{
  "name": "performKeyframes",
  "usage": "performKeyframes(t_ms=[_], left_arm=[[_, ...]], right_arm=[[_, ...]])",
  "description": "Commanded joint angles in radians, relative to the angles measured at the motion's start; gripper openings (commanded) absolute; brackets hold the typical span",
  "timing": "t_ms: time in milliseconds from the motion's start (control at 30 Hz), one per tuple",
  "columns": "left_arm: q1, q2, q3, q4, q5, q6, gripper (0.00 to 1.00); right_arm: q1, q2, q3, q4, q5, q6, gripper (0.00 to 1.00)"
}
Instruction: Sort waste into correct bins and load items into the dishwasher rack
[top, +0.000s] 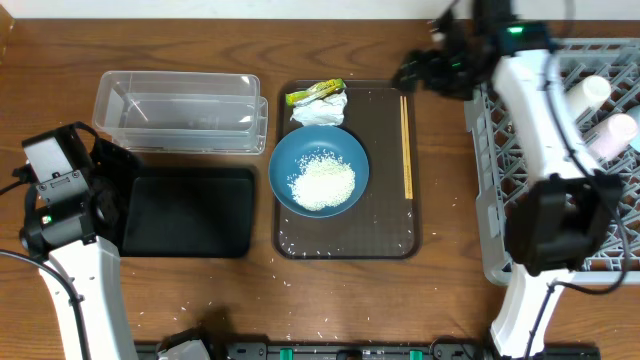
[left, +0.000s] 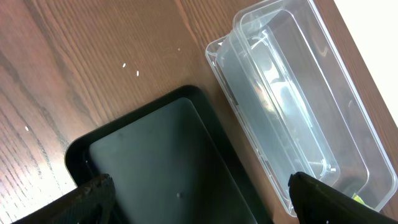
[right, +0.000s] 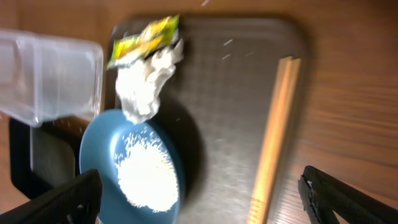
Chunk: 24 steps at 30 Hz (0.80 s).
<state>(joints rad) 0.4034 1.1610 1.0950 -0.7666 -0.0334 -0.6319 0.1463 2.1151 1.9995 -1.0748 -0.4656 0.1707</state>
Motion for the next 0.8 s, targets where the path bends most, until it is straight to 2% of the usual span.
performKeyframes(t_ms=[0, 400, 567, 667, 767], left_arm=[[0.004, -0.005, 0.022, -0.003, -0.016, -0.006, 0.92], [0.004, -0.005, 0.022, -0.003, -0.016, -0.005, 0.92], [0.004, -0.005, 0.022, -0.004, 0.007, -0.006, 0.92], [0.004, -0.005, 0.022, -0.034, 0.119, -0.006, 0.92], [-0.001, -0.004, 0.021, -0.067, 0.384, 0.012, 0.92]], right_arm=[[0.071, 0.026, -0.006, 0.001, 0.024, -0.019, 0.99], [0.235, 0.027, -0.006, 0.010, 0.051, -0.019, 0.99], [0.238, 0.027, -0.006, 0.029, 0.180, -0.019, 0.99], [0.225, 0.027, -0.006, 0.056, 0.257, -0.019, 0.99], [0.199, 0.023, -0.005, 0.098, 0.304, -0.019, 0.99]])
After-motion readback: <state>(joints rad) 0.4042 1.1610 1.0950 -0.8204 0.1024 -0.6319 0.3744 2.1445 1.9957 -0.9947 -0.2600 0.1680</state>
